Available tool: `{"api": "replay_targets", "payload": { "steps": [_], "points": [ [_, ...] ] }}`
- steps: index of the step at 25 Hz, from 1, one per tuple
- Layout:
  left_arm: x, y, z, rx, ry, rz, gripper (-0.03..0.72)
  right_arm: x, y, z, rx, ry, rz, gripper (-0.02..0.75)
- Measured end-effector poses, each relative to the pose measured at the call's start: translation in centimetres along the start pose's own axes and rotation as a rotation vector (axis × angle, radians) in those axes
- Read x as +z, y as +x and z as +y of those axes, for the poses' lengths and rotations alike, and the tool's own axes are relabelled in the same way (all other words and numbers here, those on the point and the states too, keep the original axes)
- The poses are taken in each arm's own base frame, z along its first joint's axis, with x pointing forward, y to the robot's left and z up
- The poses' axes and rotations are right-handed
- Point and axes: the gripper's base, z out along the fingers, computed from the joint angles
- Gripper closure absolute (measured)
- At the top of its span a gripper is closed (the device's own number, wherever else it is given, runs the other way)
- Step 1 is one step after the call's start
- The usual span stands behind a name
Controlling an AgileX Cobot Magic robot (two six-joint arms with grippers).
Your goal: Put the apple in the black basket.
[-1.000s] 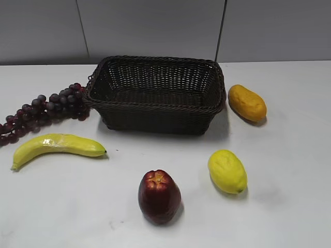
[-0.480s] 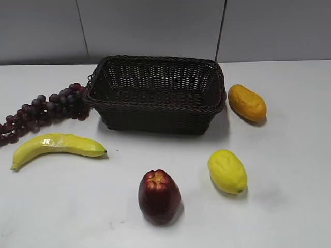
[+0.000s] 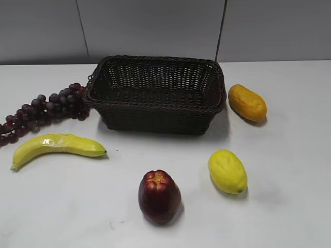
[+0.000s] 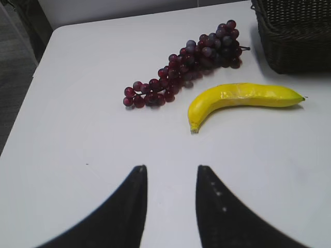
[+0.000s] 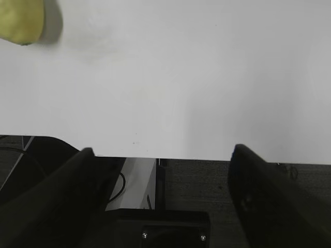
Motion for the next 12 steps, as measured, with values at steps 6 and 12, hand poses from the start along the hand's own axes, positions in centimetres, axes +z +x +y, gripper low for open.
{"api": "replay_targets", "payload": {
  "steps": [6, 12],
  "points": [
    [0.0, 0.0, 0.0, 0.0, 0.0, 0.0, 0.451, 0.7, -3.8, 0.5, 0.0, -0.056, 0.03, 0.146],
    [0.0, 0.0, 0.0, 0.0, 0.0, 0.0, 0.451, 2.9, -5.3, 3.4, -0.088, -0.135, 0.109, 0.146]
  ]
}}
